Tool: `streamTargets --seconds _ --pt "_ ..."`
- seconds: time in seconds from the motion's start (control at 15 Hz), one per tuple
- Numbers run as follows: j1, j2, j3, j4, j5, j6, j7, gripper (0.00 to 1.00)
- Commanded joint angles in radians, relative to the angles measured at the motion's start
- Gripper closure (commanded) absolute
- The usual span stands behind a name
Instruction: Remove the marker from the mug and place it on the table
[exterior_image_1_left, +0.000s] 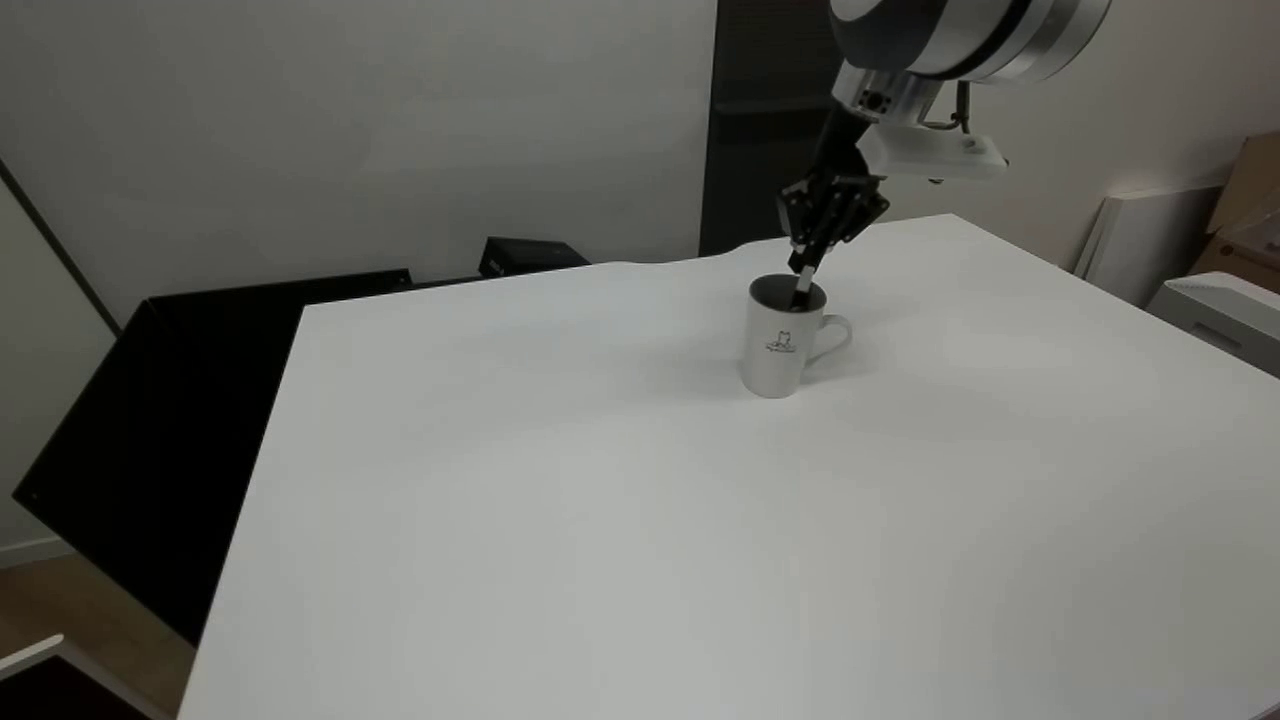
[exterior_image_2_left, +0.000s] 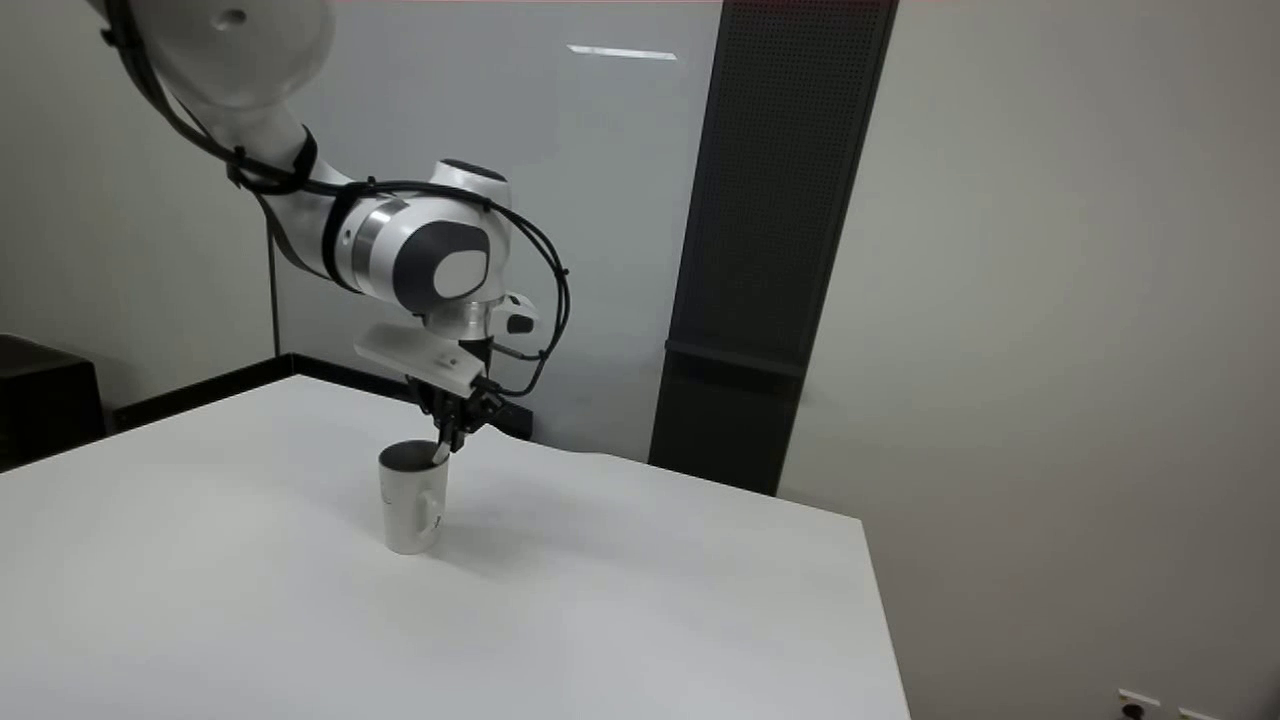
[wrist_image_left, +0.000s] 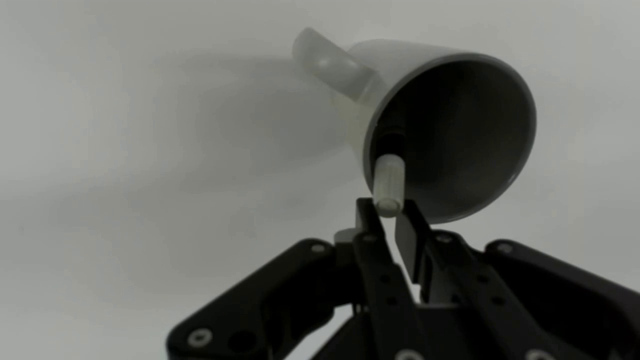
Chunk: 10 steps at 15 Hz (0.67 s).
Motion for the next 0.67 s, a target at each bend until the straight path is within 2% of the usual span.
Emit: streamTargets --seconds 0.0,0.6 --pt "0.001 -0.016 -0.009 0.021 -0.011 -0.048 0.038 0.94" --pt "0.026 -0.096 -0.052 0.075 -0.075 -0.148 0.091 0.94"
